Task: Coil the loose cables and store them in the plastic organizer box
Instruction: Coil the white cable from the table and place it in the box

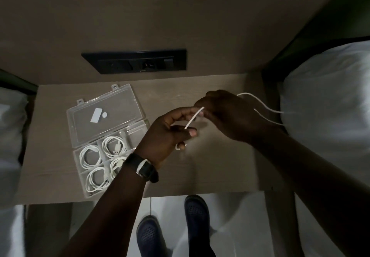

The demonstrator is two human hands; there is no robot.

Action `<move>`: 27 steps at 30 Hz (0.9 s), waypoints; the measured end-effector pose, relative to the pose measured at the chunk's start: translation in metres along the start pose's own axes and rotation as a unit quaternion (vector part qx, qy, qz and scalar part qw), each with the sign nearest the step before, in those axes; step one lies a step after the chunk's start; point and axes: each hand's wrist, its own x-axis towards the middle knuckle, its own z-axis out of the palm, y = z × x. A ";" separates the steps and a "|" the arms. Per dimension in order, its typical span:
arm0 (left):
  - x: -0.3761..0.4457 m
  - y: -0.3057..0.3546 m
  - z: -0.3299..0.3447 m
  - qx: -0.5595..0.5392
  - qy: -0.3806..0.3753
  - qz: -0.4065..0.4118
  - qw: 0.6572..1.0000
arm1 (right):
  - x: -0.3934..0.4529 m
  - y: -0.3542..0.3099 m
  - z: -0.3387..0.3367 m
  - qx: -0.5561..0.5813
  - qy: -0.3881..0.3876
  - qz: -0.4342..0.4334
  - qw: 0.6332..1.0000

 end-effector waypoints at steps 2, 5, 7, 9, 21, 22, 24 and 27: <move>0.001 0.002 -0.003 0.015 0.049 -0.029 0.998 | 0.004 0.004 -0.003 0.029 0.055 0.003 0.998; 0.000 -0.003 -0.005 0.058 0.099 -0.032 0.993 | 0.009 0.014 -0.003 0.065 0.123 0.047 0.989; -0.003 -0.009 -0.006 0.068 0.077 -0.021 0.994 | 0.012 0.021 -0.001 0.058 0.161 0.079 0.982; -0.005 -0.014 -0.007 0.047 0.054 -0.006 0.997 | 0.014 0.026 0.005 0.066 0.197 0.110 0.972; -0.014 0.009 -0.016 -0.541 -0.117 0.025 0.833 | -0.009 0.026 0.062 0.001 0.086 0.164 0.983; -0.011 0.014 -0.018 -0.563 -0.108 0.037 0.819 | -0.018 0.019 0.070 -0.026 0.042 0.133 0.990; -0.004 0.020 -0.020 -0.563 -0.065 0.048 0.823 | -0.033 -0.001 0.075 -0.011 -0.041 0.079 0.996; 0.005 0.020 -0.020 -0.518 0.021 0.053 0.854 | -0.043 -0.028 0.064 0.014 -0.094 0.014 0.995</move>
